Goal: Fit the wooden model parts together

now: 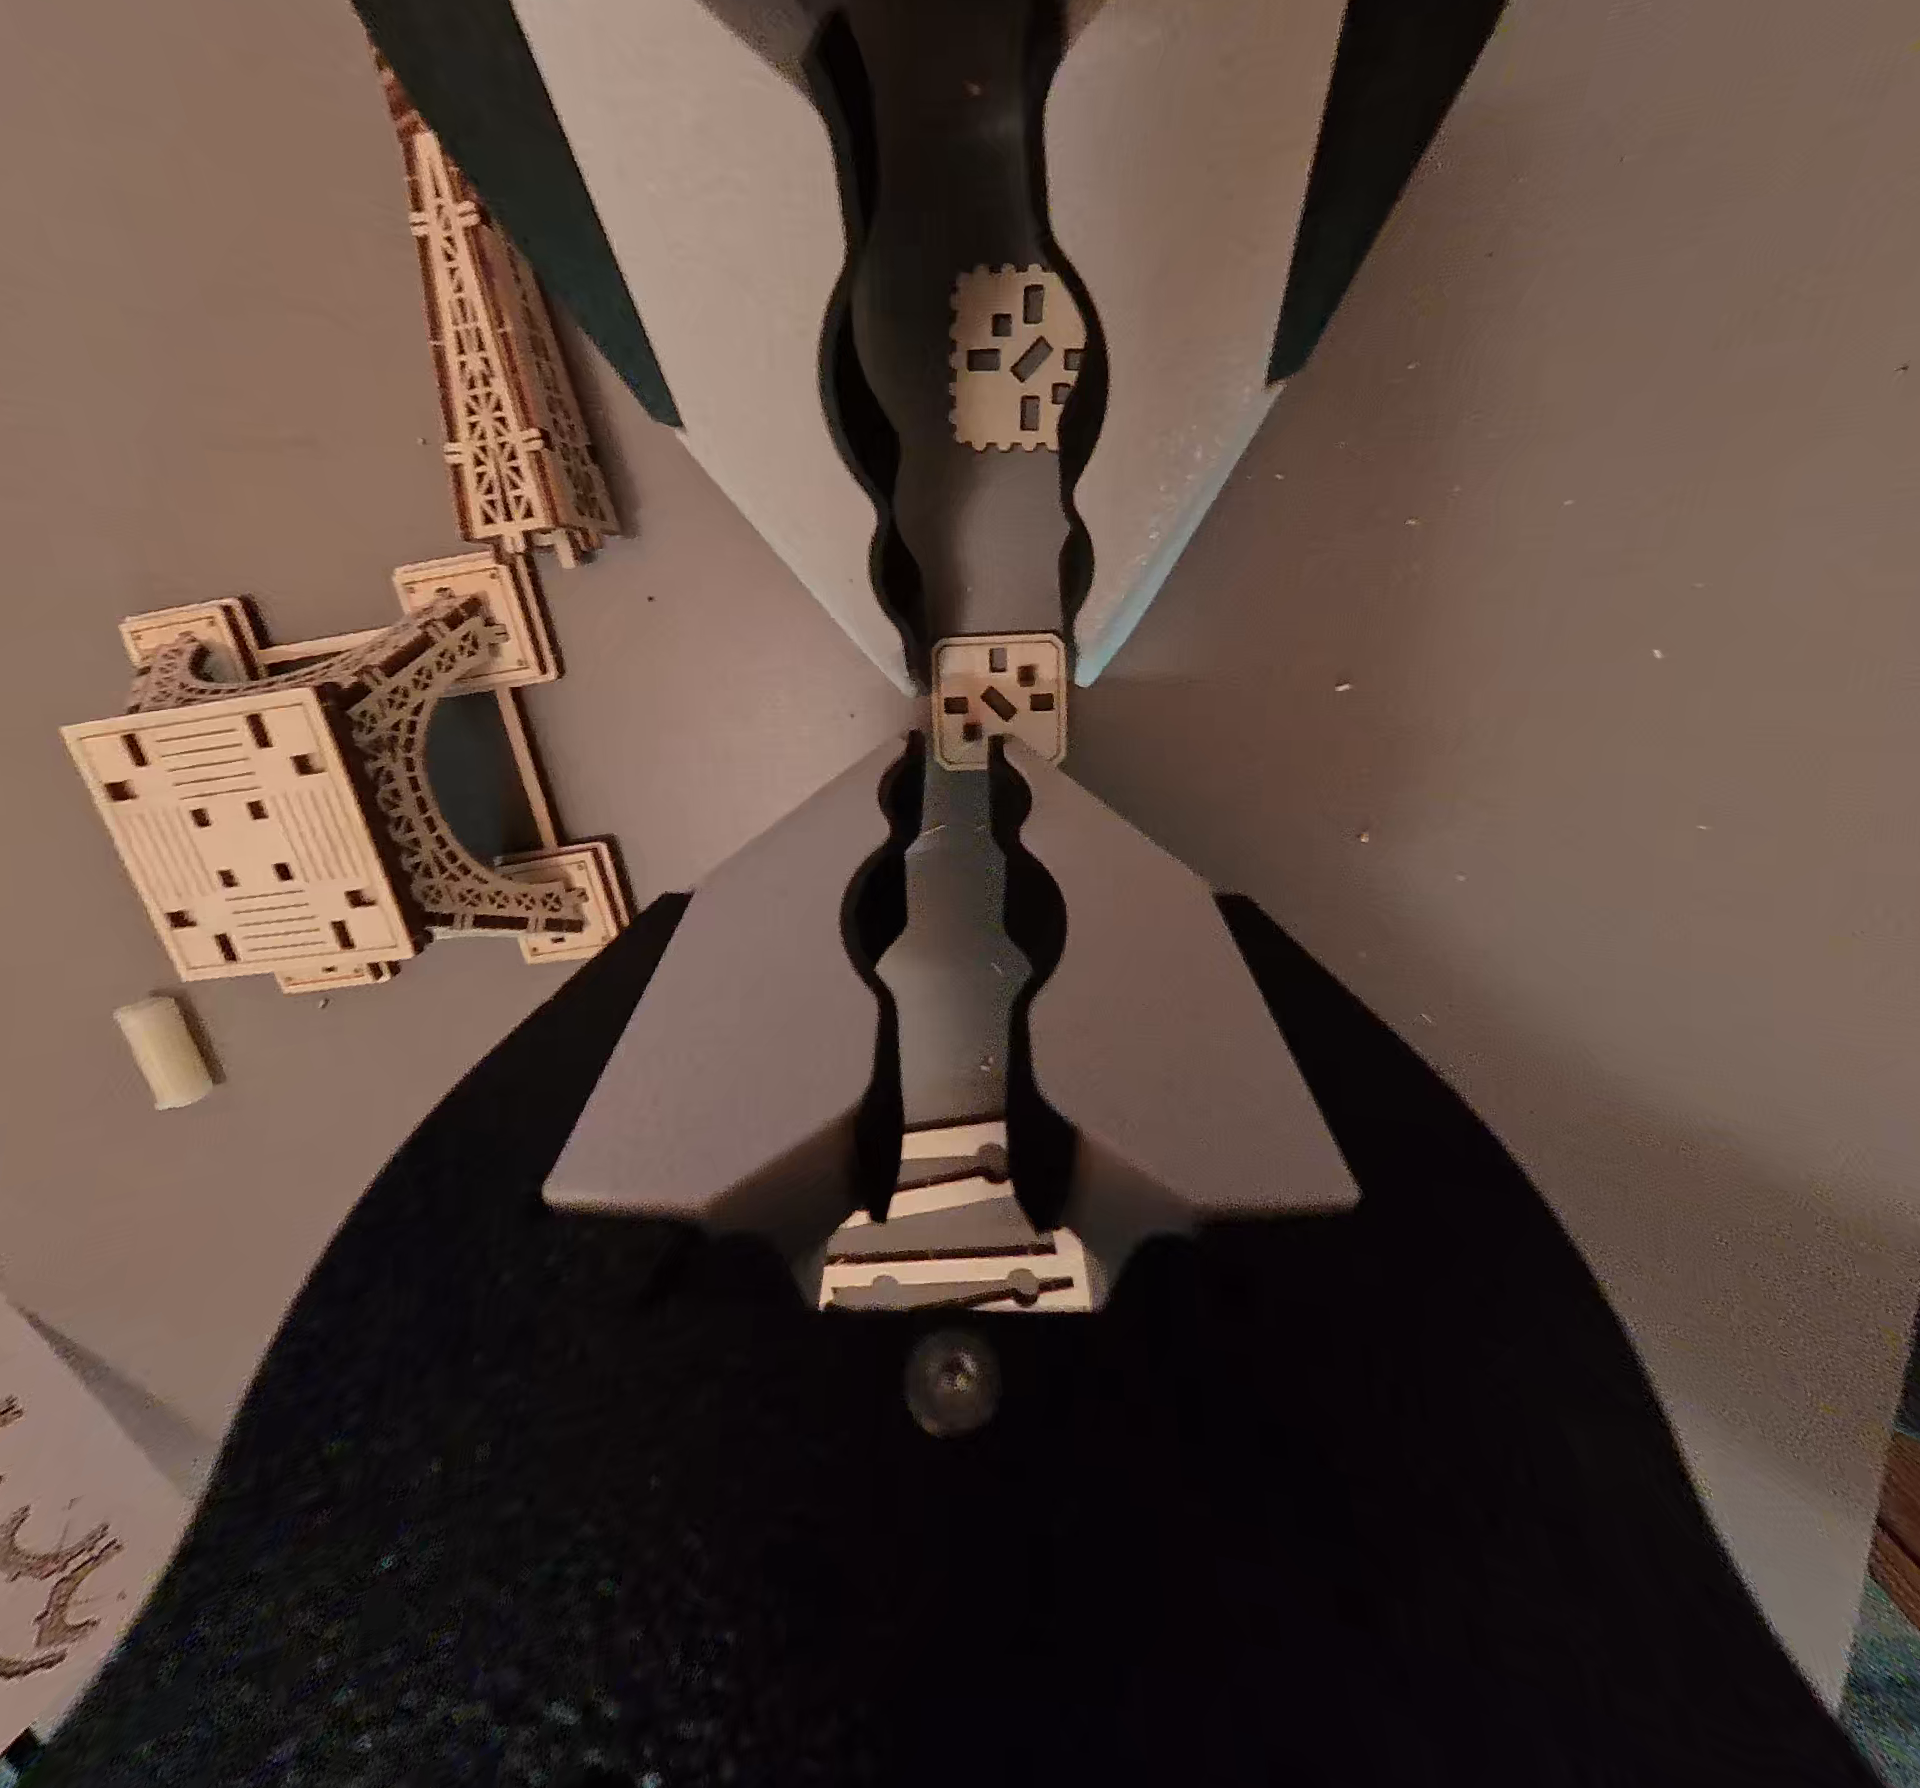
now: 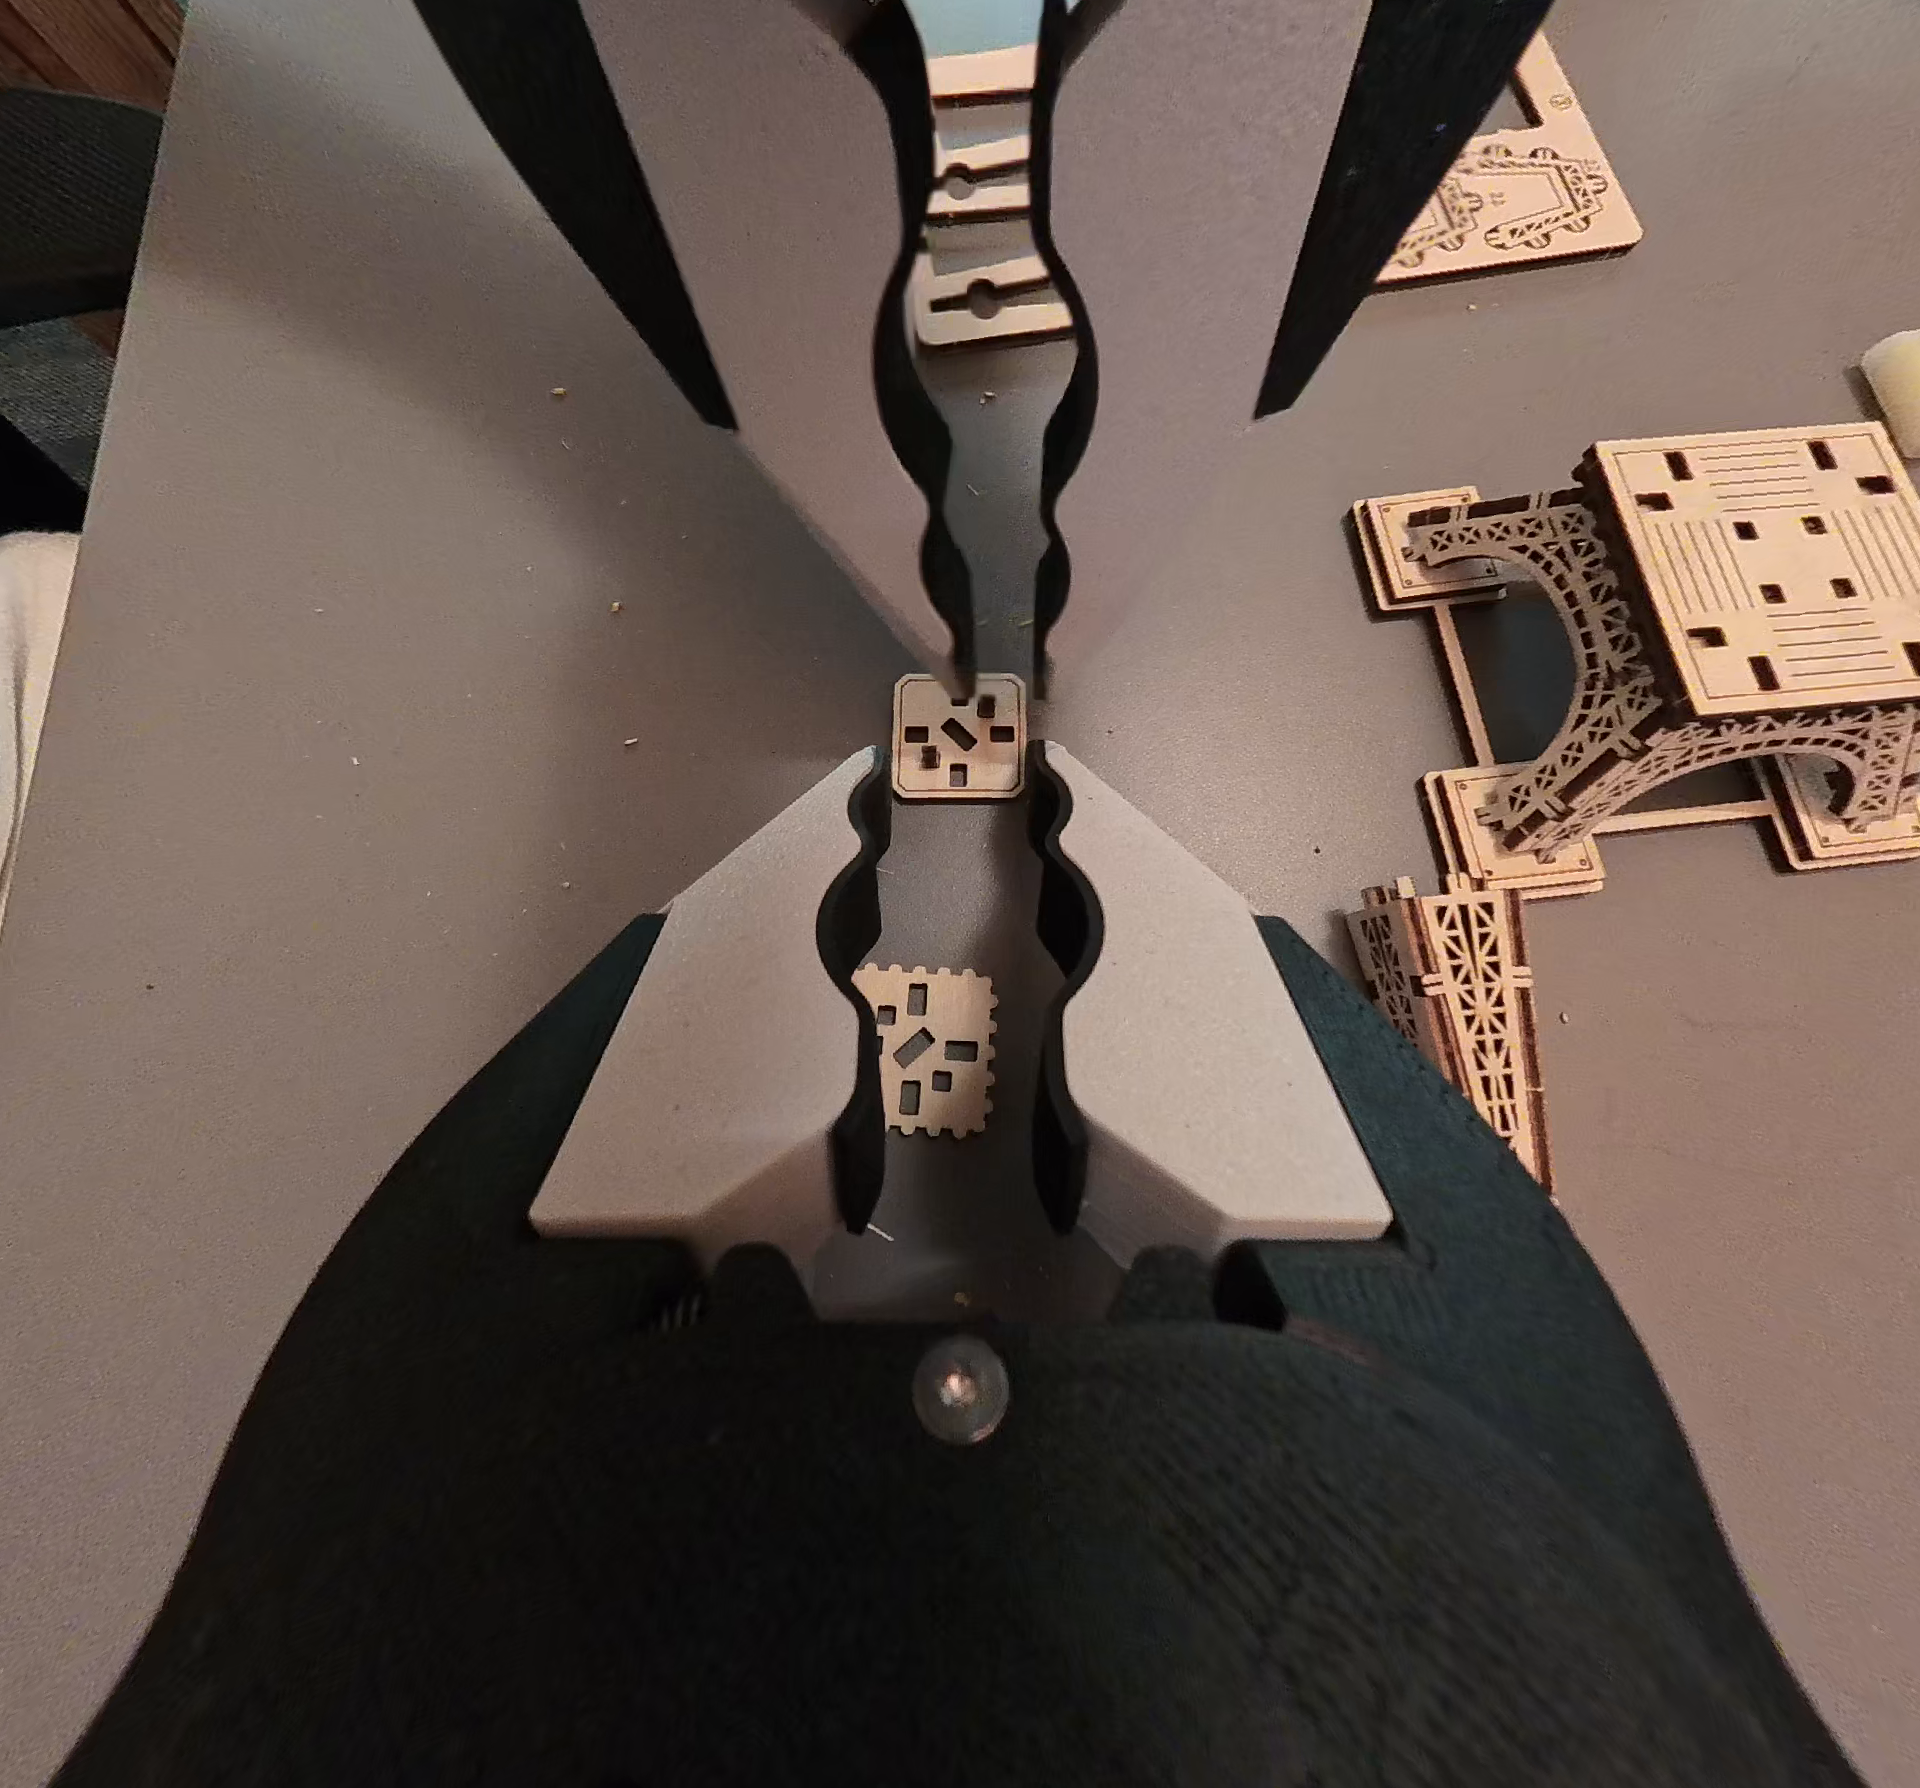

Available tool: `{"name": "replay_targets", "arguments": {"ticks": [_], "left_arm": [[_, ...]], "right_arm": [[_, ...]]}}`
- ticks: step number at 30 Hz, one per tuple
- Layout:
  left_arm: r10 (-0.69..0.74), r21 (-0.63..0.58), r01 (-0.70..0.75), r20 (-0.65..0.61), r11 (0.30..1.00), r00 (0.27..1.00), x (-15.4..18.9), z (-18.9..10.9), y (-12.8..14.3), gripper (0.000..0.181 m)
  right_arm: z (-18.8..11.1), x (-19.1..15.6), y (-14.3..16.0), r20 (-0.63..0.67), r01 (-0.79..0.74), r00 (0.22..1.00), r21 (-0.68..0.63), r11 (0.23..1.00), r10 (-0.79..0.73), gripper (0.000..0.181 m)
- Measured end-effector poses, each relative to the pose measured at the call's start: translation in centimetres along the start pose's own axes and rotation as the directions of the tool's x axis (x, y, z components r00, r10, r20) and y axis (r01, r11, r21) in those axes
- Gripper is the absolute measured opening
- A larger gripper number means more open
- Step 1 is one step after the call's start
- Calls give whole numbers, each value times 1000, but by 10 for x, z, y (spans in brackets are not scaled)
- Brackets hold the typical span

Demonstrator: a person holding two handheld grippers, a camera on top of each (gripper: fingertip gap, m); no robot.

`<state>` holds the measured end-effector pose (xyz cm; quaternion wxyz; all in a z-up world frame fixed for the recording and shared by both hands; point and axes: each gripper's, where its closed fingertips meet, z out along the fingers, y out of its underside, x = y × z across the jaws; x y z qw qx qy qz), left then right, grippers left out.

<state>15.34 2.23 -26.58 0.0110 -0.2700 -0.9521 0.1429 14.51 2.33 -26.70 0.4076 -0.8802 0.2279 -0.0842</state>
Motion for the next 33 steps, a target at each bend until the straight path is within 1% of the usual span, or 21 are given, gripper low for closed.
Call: {"name": "replay_targets", "arguments": {"ticks": [1, 4, 12, 17, 33], "left_arm": [[-1, 1, 1, -6, 1000, 1000, 1, 0, 0, 10], [5, 8, -5, -6, 1000, 1000, 1, 1, -1, 4], [1, 26, -1, -14, 1000, 1000, 1, 0, -5, 0], [1, 19, -1, -27, 1000, 1000, 3, 0, -4, 2], [7, 25, -6, -18, 1000, 1000, 3, 1, -4, 0]], "right_arm": [[0, 0, 0, 0, 0, 1000, 0, 1000, 0, 25], [0, 0, 0, 0, 0, 1000, 0, 1000, 0, 25], [0, 0, 0, 0, 0, 1000, 0, 1000, 0, 25], [0, 0, 0, 1, -1, 1000, 0, 1000, 1, 25], [0, 0, 0, -1, 1, 1000, 0, 1000, -1, 25]]}}
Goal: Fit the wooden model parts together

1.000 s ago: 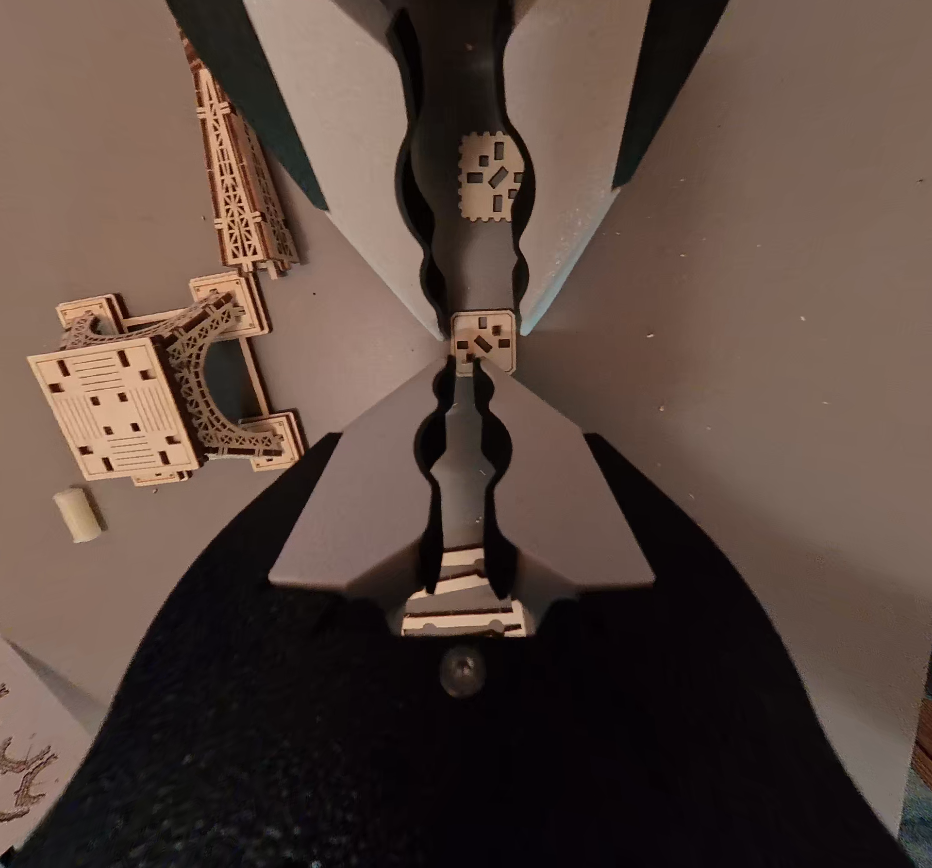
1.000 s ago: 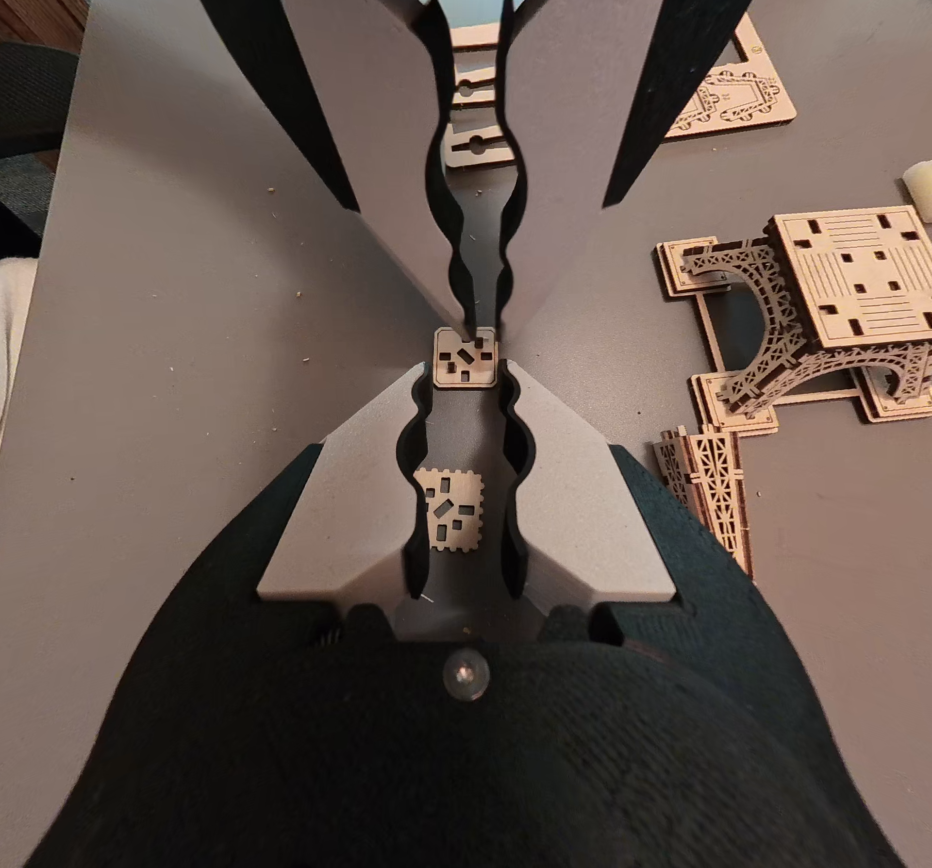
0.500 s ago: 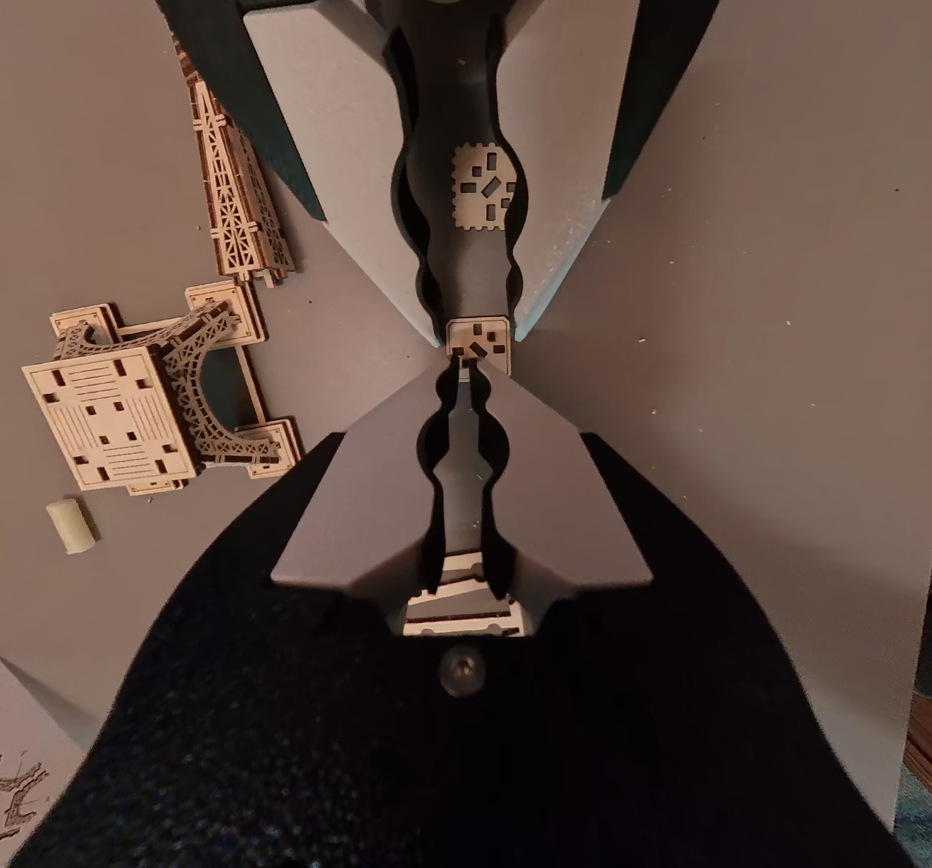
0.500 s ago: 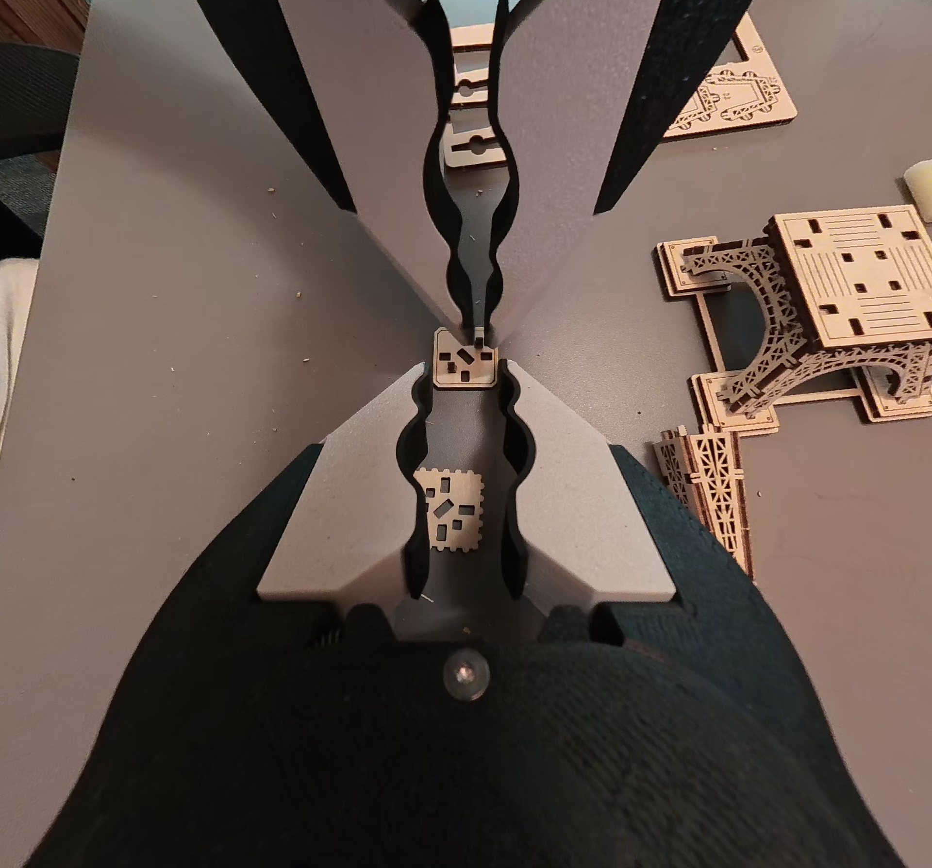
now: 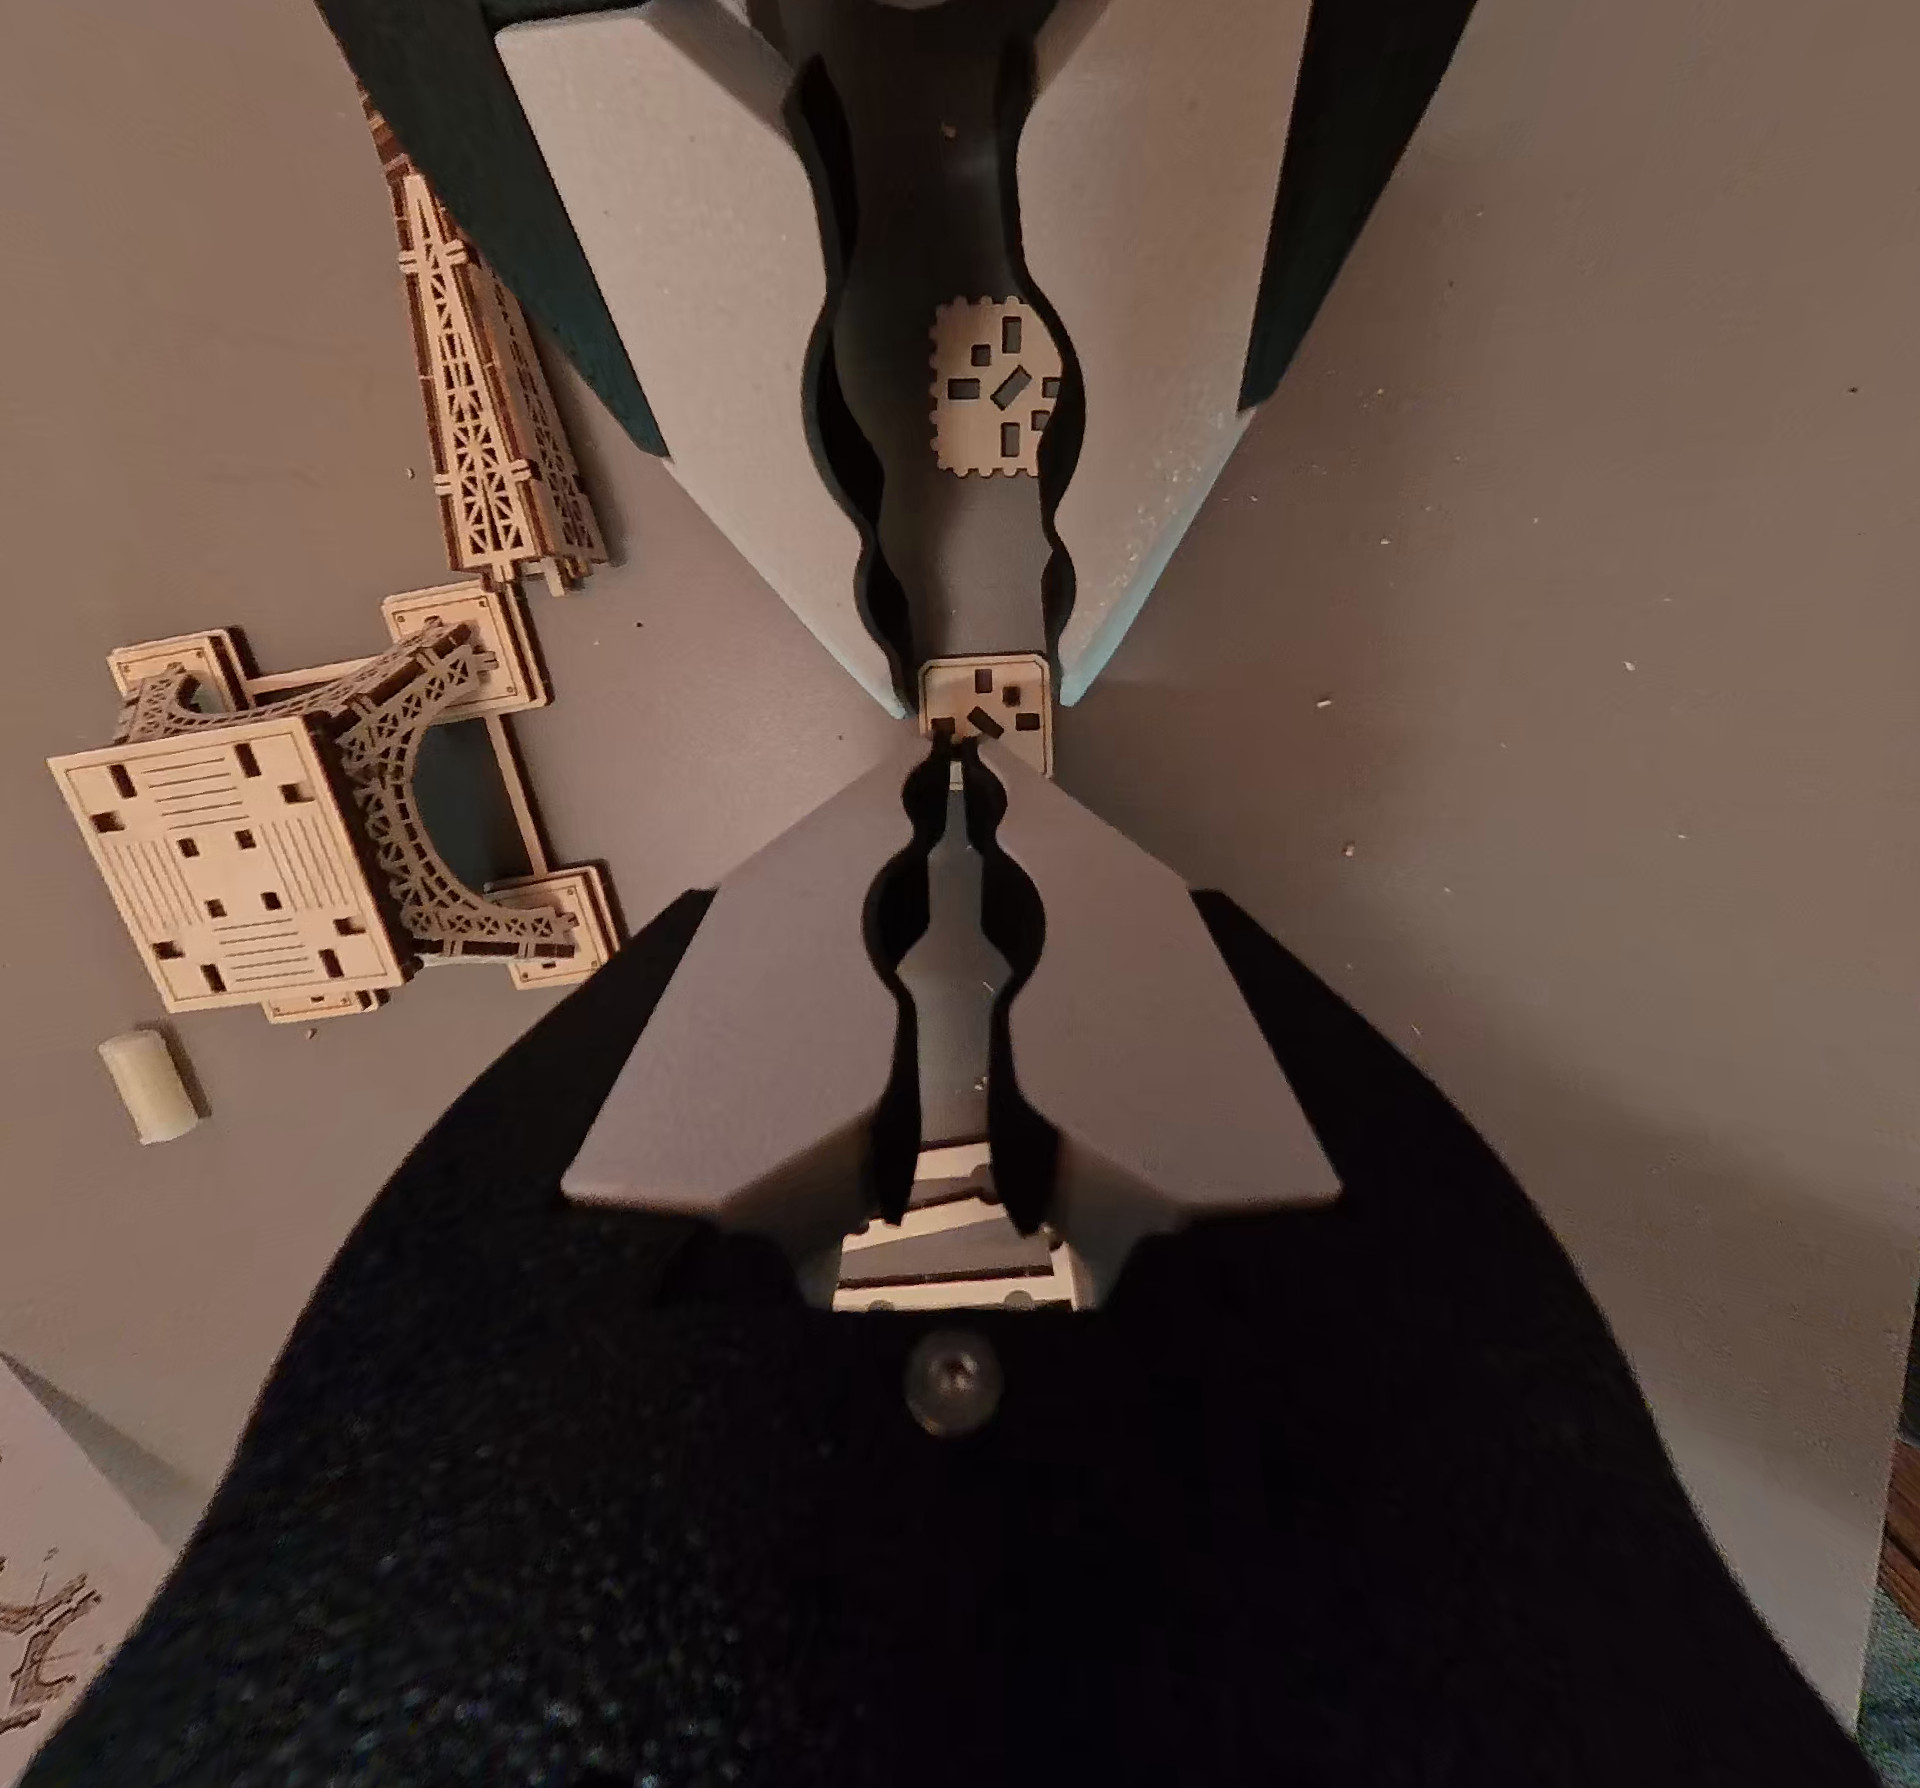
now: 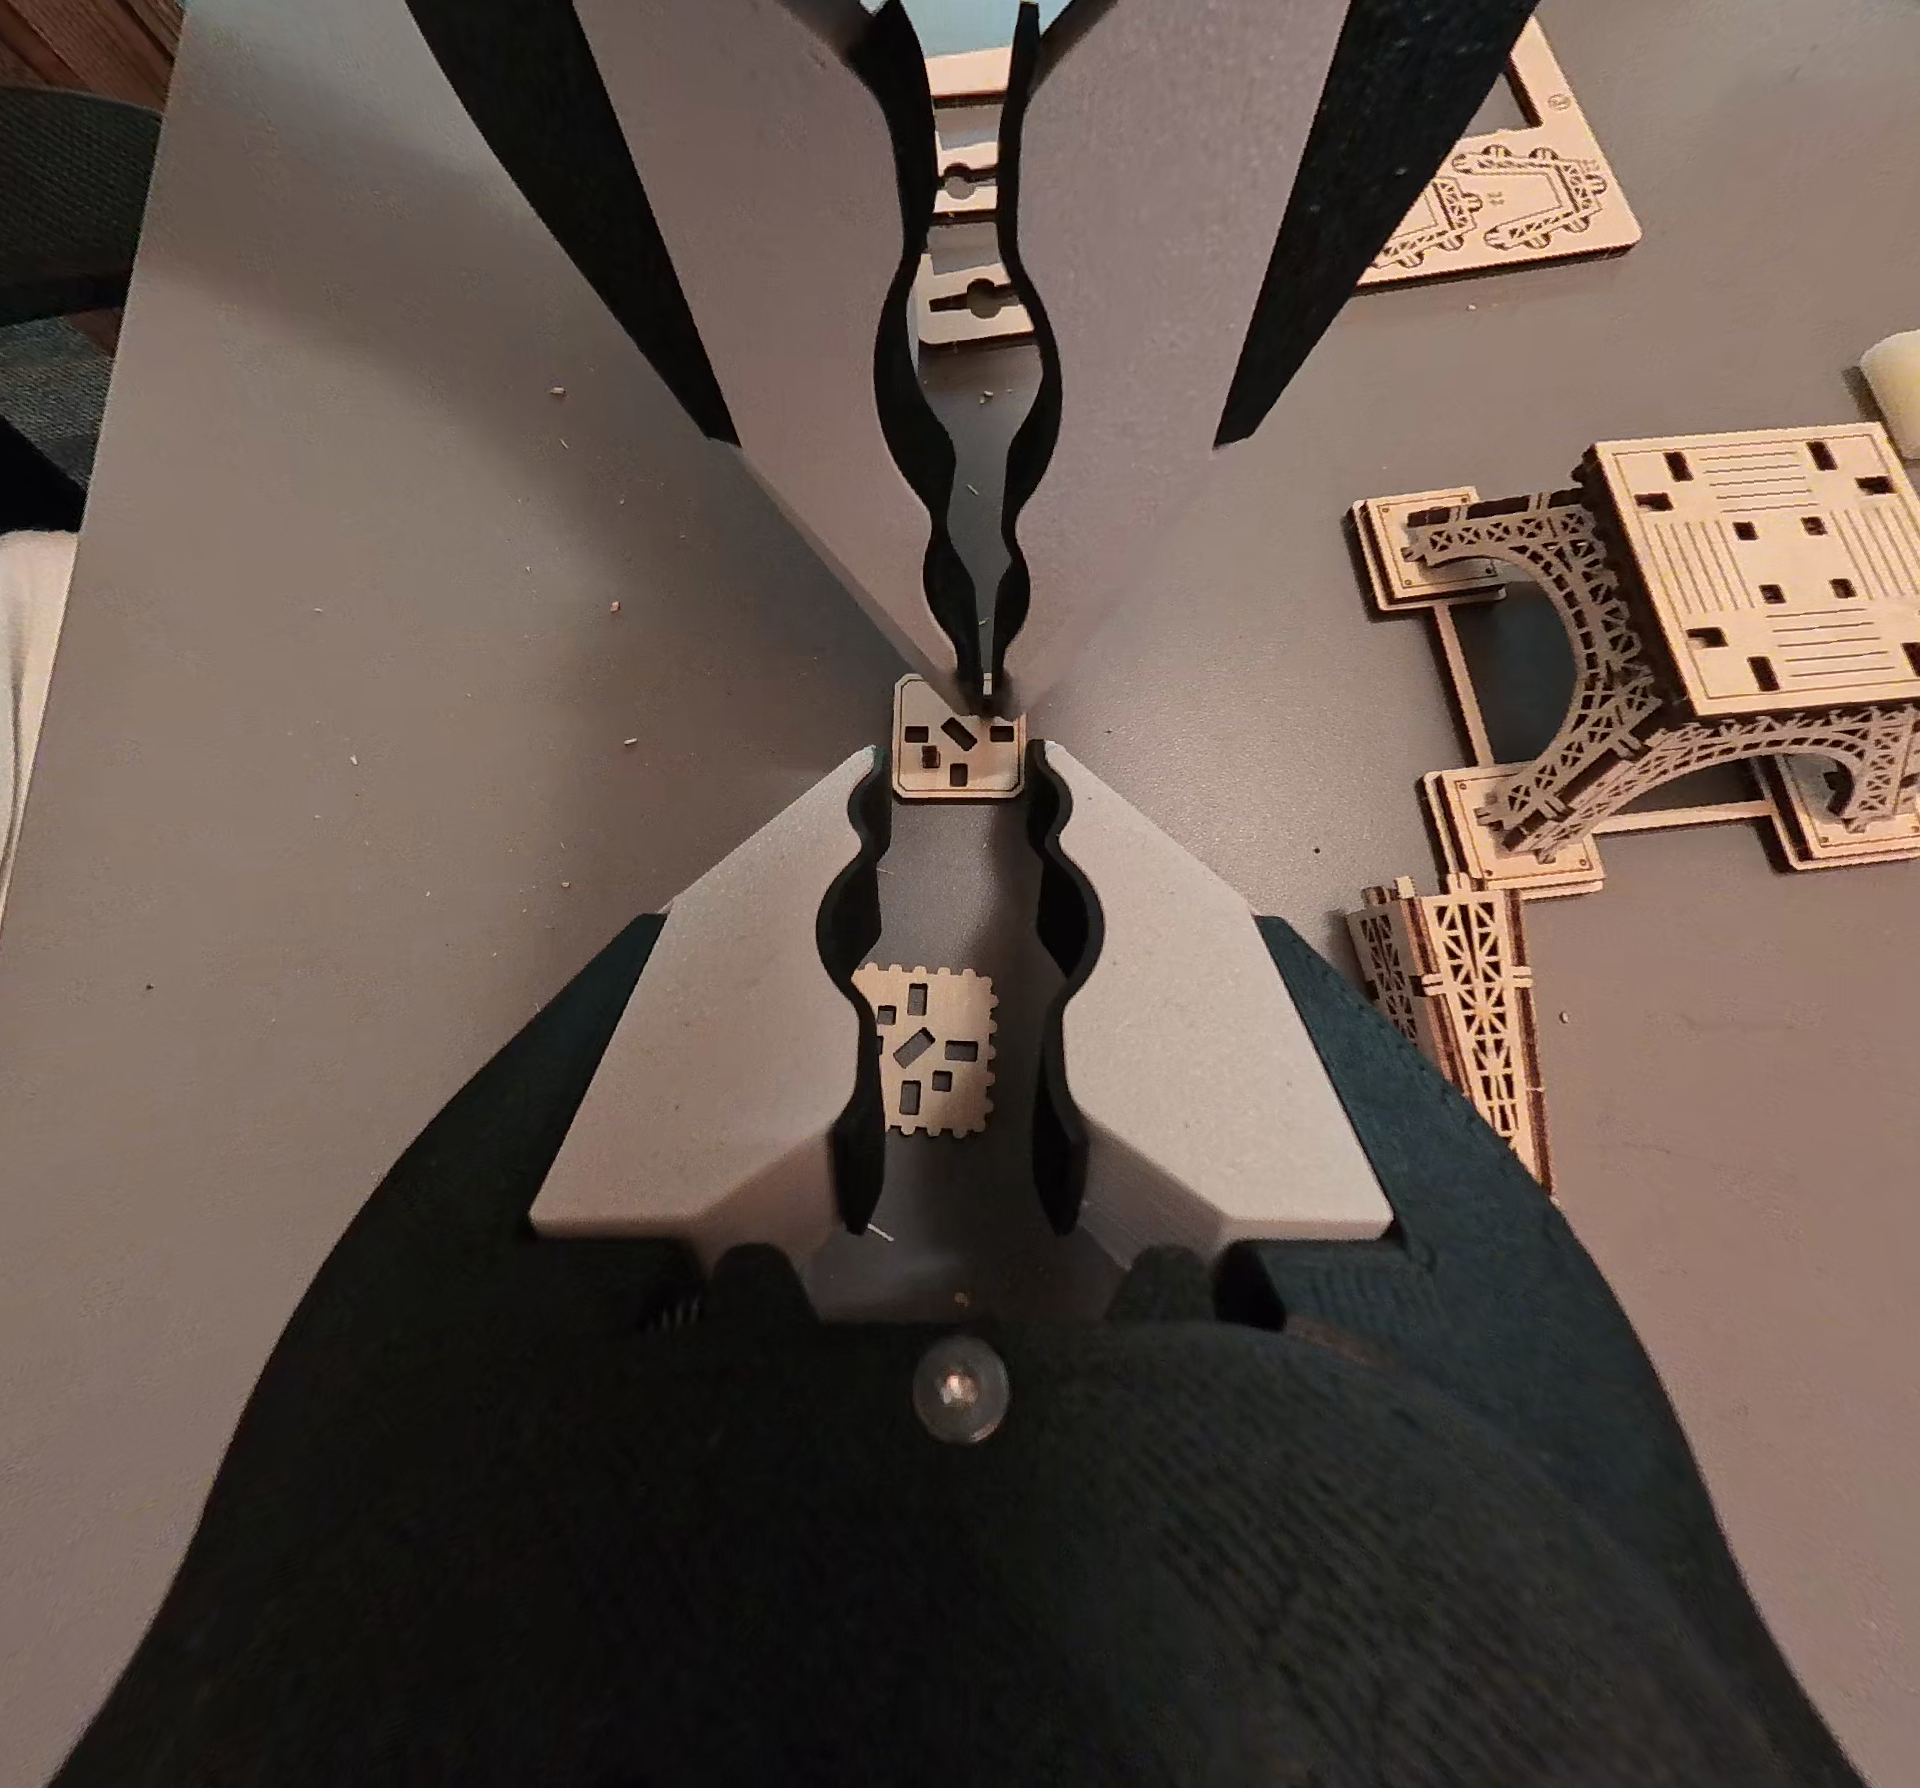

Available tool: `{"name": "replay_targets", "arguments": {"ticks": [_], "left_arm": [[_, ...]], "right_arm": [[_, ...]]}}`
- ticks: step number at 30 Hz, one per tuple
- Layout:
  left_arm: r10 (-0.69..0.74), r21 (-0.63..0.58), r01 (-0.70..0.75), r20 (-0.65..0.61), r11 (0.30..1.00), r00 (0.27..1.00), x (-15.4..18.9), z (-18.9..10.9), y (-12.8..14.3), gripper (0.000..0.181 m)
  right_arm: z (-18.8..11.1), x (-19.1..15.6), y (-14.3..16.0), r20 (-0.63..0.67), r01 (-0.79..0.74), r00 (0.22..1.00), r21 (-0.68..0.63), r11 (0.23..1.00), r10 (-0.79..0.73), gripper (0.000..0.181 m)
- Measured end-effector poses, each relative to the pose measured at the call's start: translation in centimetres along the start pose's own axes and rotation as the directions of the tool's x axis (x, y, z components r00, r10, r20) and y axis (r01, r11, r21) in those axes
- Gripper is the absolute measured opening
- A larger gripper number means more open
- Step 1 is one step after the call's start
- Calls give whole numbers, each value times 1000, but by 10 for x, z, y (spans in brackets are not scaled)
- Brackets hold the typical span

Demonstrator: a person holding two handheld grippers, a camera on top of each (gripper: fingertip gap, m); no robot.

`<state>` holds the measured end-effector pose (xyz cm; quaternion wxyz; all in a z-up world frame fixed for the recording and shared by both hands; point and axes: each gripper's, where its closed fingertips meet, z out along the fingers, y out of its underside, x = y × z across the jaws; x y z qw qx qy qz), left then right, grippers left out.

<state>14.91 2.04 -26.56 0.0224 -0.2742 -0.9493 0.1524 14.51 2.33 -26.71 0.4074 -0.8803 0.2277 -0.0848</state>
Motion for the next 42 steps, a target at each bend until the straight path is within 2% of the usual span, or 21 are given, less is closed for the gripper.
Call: {"name": "replay_targets", "arguments": {"ticks": [42], "left_arm": [[-11, -13, 11, 14, 1000, 1000, 2, 1, 2, 0]], "right_arm": [[0, 0, 0, 0, 0, 1000, 0, 1000, 0, 25]]}}
